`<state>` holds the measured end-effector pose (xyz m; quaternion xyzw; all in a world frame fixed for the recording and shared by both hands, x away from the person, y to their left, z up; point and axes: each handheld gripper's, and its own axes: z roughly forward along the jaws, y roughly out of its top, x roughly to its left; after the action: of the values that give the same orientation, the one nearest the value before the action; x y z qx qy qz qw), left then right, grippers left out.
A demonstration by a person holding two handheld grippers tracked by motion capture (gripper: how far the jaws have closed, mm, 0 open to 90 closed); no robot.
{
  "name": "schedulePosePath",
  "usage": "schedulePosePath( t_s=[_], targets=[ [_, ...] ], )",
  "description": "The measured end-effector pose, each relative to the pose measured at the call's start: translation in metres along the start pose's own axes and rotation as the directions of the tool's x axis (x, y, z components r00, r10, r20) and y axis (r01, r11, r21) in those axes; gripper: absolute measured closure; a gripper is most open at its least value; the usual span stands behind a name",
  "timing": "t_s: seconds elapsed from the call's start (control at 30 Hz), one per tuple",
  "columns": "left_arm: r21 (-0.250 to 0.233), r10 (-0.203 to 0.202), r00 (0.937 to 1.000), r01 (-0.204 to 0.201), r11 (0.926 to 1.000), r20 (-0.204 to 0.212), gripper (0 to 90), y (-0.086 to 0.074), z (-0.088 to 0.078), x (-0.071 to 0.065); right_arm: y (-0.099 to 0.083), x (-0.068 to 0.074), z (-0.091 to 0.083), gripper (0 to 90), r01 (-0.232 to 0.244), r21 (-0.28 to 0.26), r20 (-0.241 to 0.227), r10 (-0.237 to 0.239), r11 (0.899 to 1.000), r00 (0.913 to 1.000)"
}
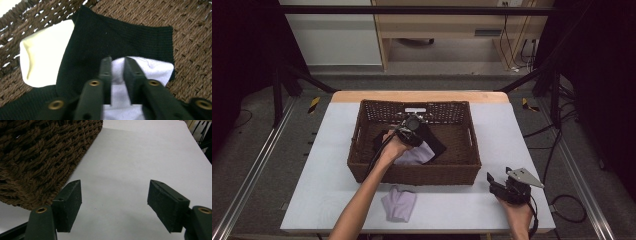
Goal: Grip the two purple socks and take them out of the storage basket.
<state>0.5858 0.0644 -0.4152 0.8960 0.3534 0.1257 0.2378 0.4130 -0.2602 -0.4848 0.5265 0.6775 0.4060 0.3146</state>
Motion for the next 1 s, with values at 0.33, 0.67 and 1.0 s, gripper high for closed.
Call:
schedulePosePath(
  t_s=[0.33, 0.67, 1.0],
  targets=[
    [-0.085, -0.011, 0.9999, 0.012, 0.9963, 0.004, 86.4, -0.001, -0.015, -0.003, 0.000, 0.000, 0.000, 28.1, -0.002, -0.005, 0.002, 0.002, 1.000, 1.0000],
    [-0.274, -0.037, 0.9988, 0.028, 0.9614, -0.030, 86.7, -0.009, -0.052, -0.005, 0.000, 0.000, 0.000, 28.1, -0.007, -0.001, 0.002, 0.007, 1.000, 1.0000],
    [-0.461, -0.074, 0.9933, 0.025, 0.8869, -0.089, 87.0, -0.022, -0.105, -0.007, 0.000, 0.000, 0.000, 29.1, -0.008, -0.006, 0.007, 0.008, 1.000, 0.9999]
  ],
)
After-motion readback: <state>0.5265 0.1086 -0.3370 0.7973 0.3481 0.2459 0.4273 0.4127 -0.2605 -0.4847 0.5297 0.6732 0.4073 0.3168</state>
